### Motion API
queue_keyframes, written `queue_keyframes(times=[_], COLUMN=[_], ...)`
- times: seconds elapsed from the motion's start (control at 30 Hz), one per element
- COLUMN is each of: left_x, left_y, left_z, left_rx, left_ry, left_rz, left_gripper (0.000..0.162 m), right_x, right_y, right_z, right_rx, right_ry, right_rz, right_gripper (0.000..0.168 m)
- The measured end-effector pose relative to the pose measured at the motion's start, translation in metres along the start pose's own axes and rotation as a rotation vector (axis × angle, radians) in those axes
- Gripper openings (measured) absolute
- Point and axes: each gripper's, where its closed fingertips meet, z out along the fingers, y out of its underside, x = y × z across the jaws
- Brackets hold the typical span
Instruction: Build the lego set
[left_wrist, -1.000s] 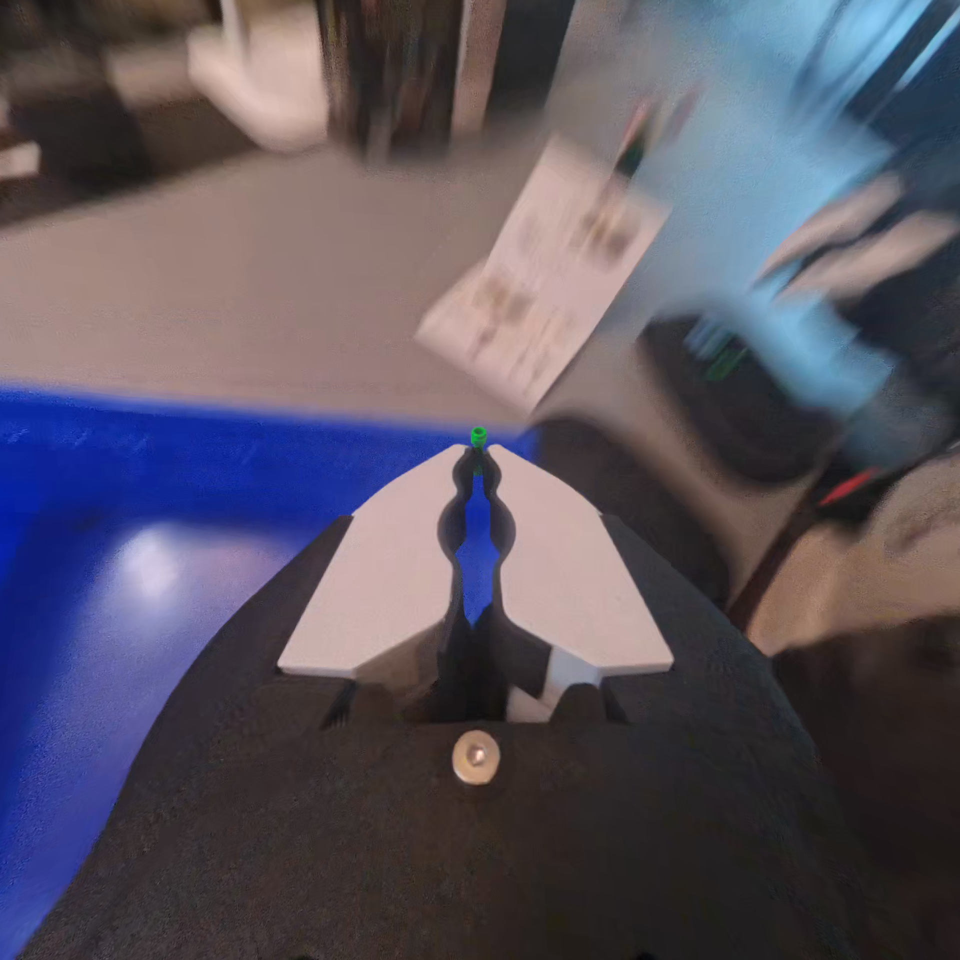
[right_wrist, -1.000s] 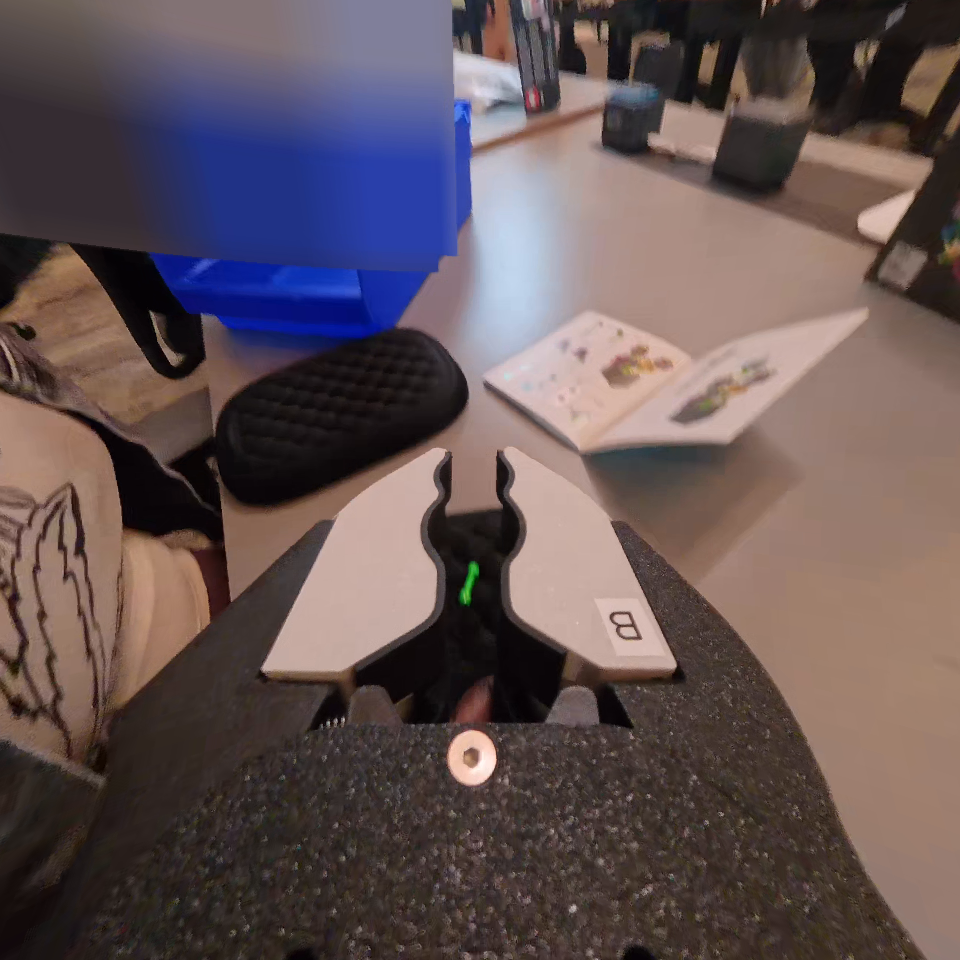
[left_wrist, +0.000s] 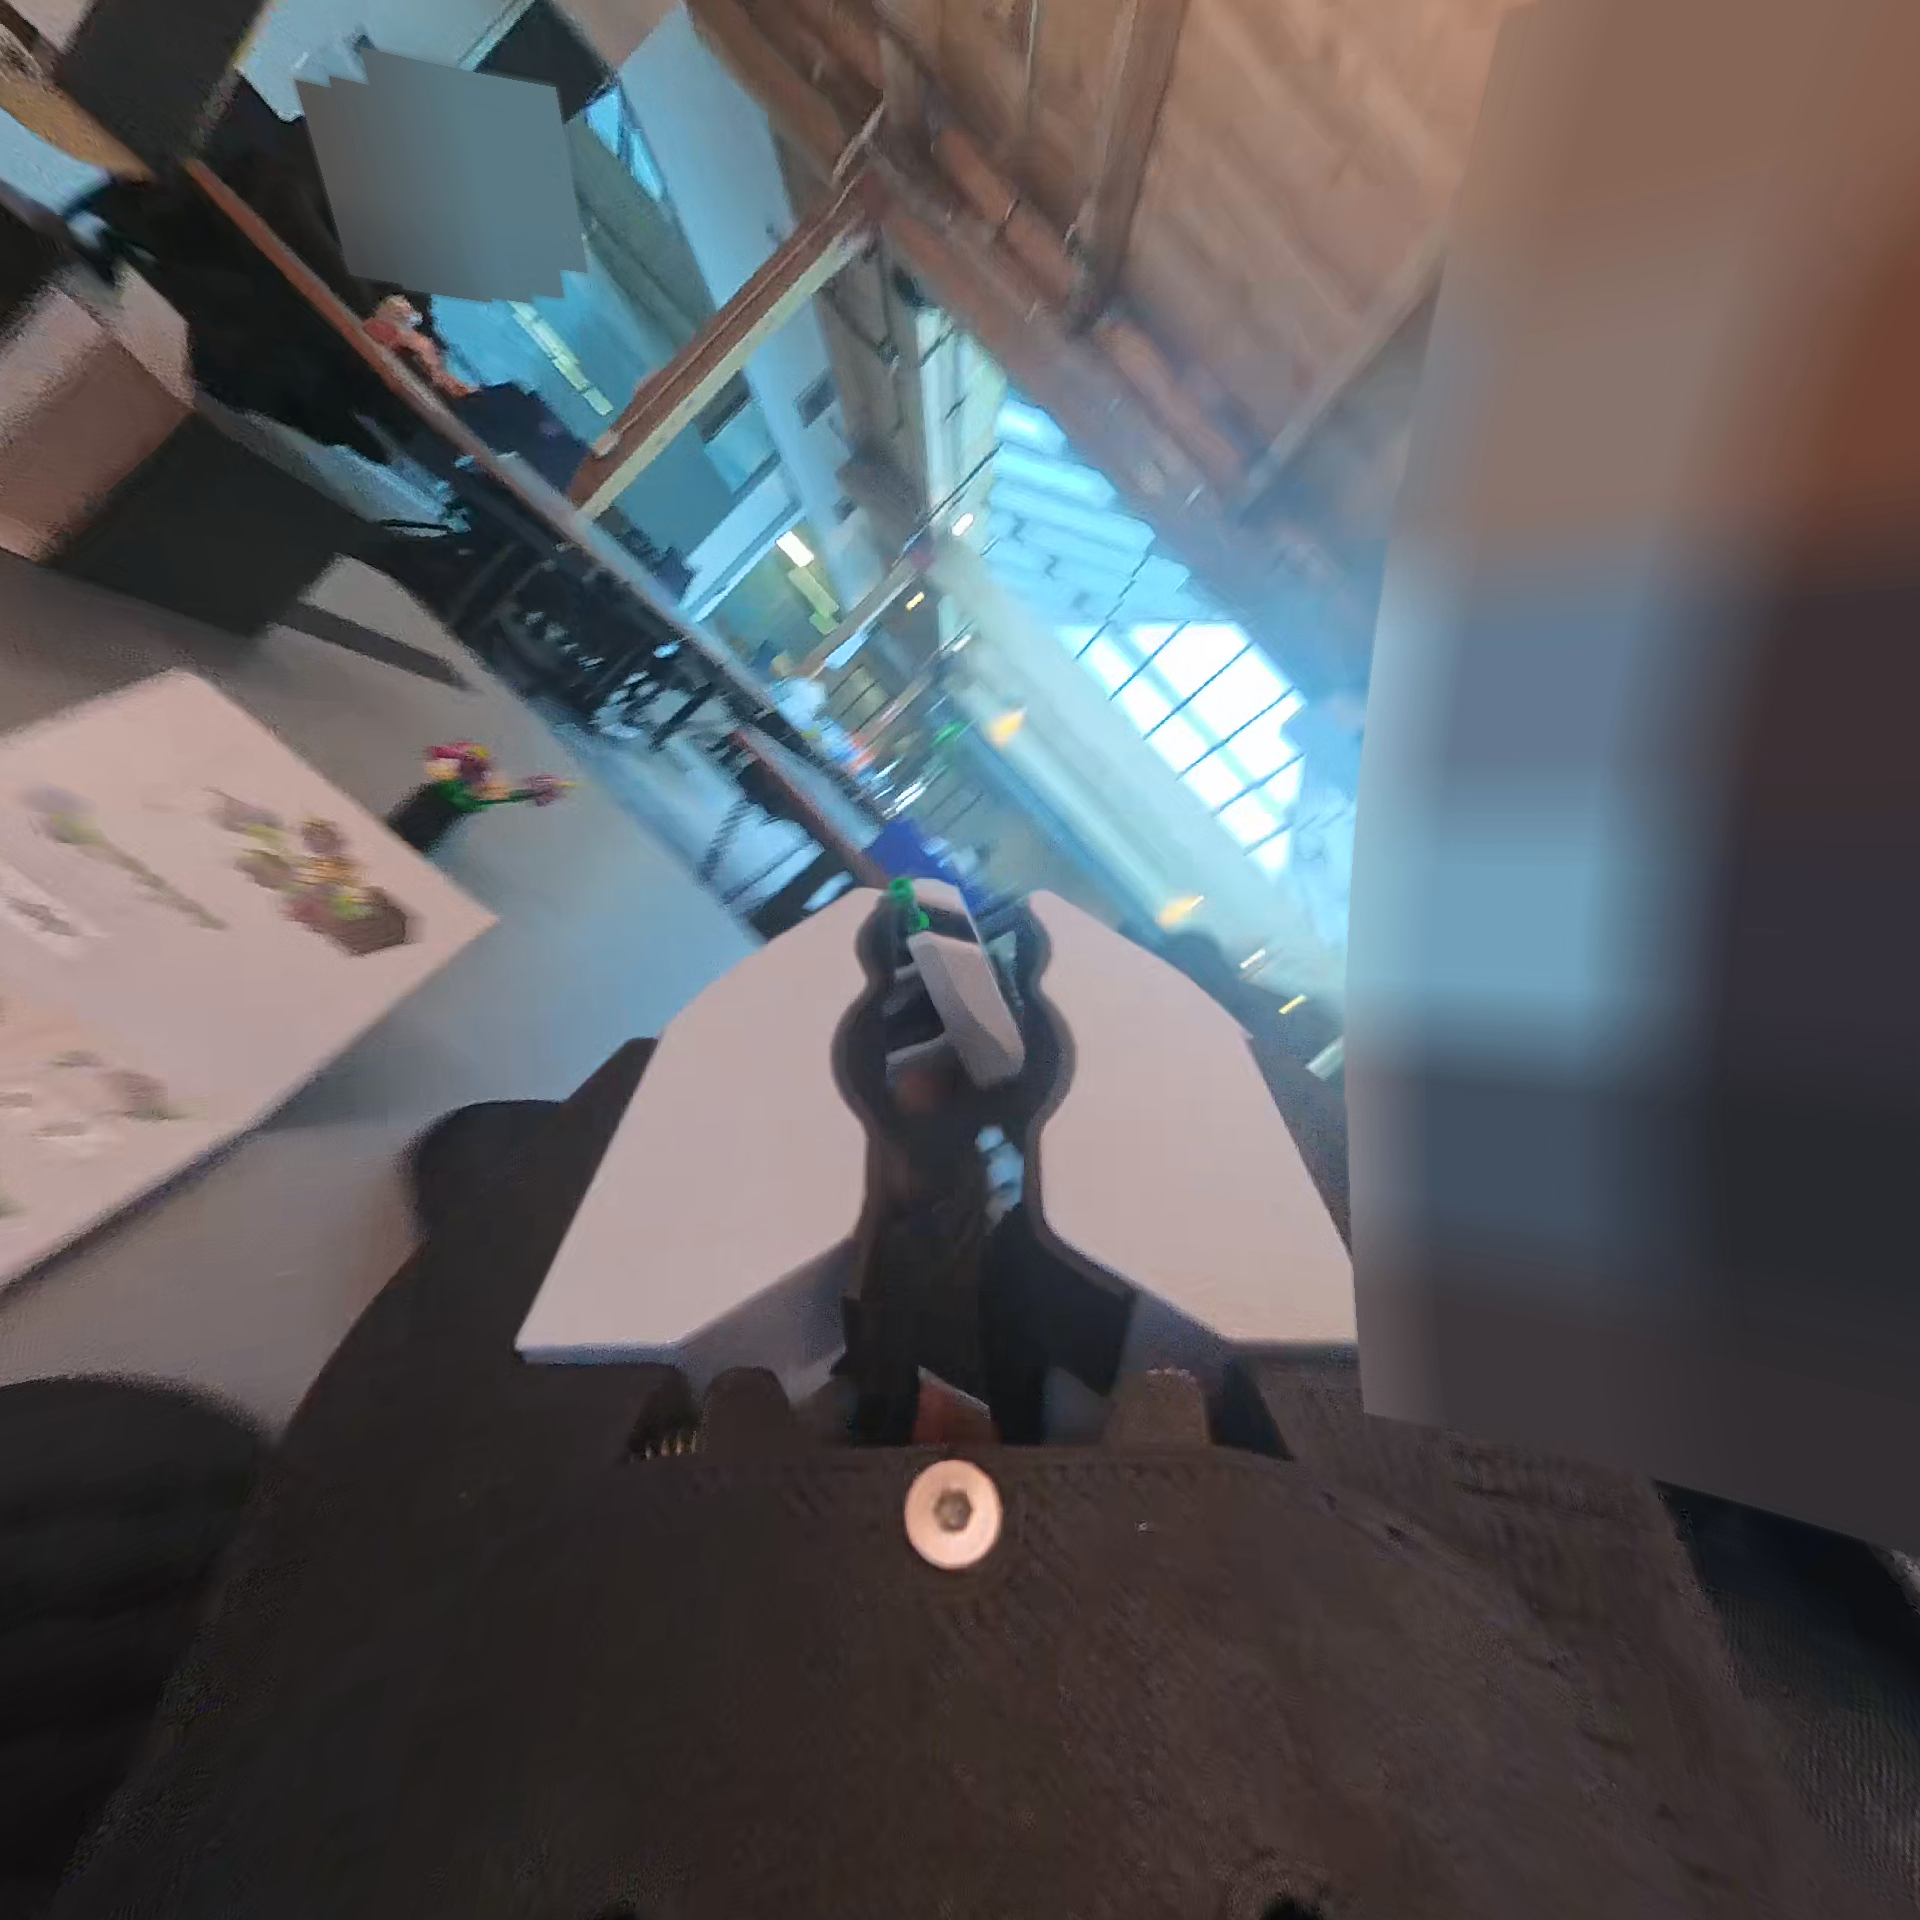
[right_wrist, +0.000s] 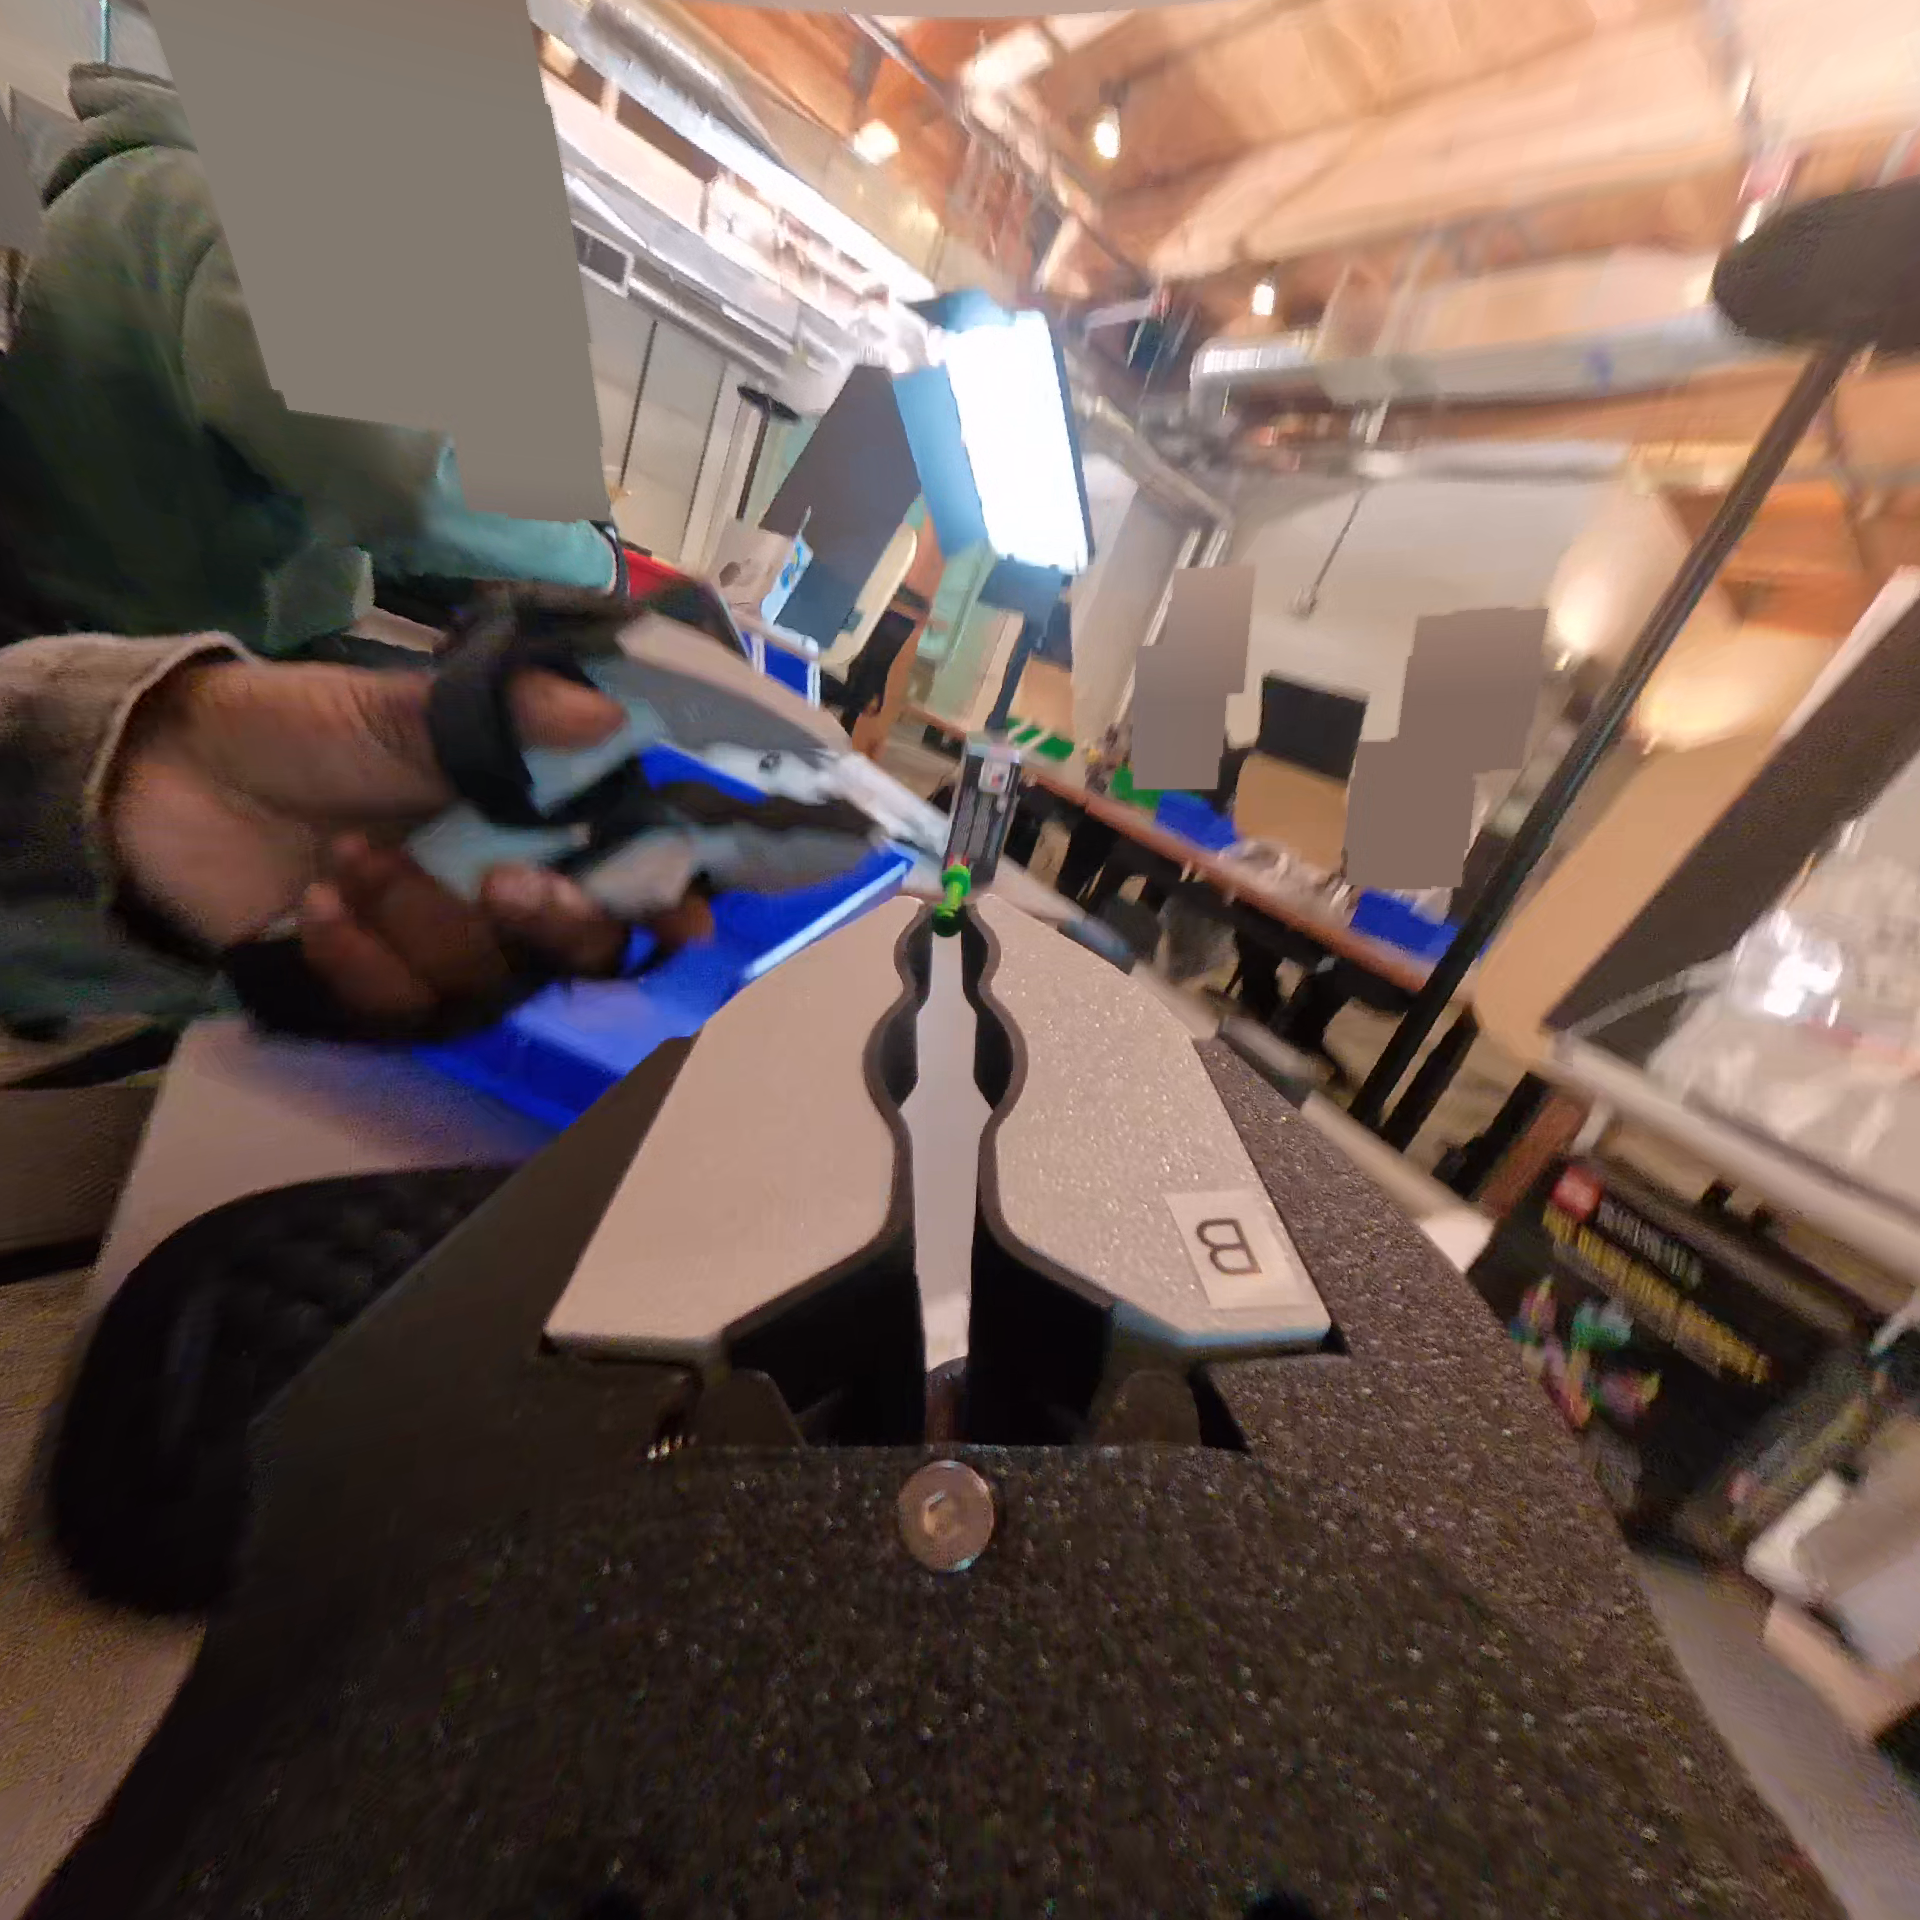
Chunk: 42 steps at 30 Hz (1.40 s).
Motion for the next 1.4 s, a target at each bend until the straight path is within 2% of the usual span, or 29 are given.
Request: queue_keyframes(times=[0.1, 0.2, 0.27, 0.33, 0.4, 0.5, 0.63, 0.77, 1.0, 1.07, 1.17, 1.4], left_x=[-0.015, -0.040, -0.052, -0.063, -0.070, -0.082, -0.086, -0.092, -0.134, -0.145, -0.154, -0.152], left_y=[-0.009, -0.023, -0.029, -0.026, -0.020, -0.018, -0.013, 0.001, 0.020, 0.024, 0.025, 0.026], left_z=[-0.039, -0.102, -0.139, -0.169, -0.192, -0.216, -0.229, -0.229, -0.226, -0.228, -0.228, -0.221], left_rx=[-0.255, -0.536, -0.694, -0.840, -0.979, -1.104, -1.206, -1.320, -1.578, -1.630, -1.638, -1.572], left_ry=[-0.268, -0.600, -0.711, -0.766, -0.771, -0.763, -0.674, -0.570, -0.386, -0.349, -0.322, -0.290], left_rz=[0.291, 0.547, 0.634, 0.605, 0.557, 0.551, 0.550, 0.555, 0.834, 0.858, 0.842, 0.832], left_gripper=[0.033, 0.033, 0.029, 0.028, 0.028, 0.028, 0.030, 0.032, 0.031, 0.026, 0.021, 0.020], right_x=[0.022, 0.023, 0.011, -0.001, -0.008, -0.011, -0.013, -0.009, 0.014, 0.017, 0.017, 0.019], right_y=[0.045, 0.096, 0.120, 0.137, 0.149, 0.157, 0.154, 0.144, 0.117, 0.115, 0.115, 0.120], right_z=[-0.047, -0.097, -0.114, -0.121, -0.125, -0.129, -0.134, -0.135, -0.112, -0.107, -0.102, -0.097], right_rx=[-0.220, -0.456, -0.565, -0.645, -0.712, -0.771, -0.817, -0.788, -0.675, -0.677, -0.689, -0.695], right_ry=[-0.041, -0.026, -0.031, -0.047, -0.059, -0.066, -0.095, -0.110, -0.082, -0.075, -0.081, -0.088], right_rz=[0.202, 0.306, 0.329, 0.334, 0.318, 0.313, 0.327, 0.381, 0.422, 0.397, 0.381, 0.390], right_gripper=[0.005, 0.005, 0.005, 0.005, 0.005, 0.005, 0.013, 0.015, 0.015, 0.015, 0.015, 0.015])
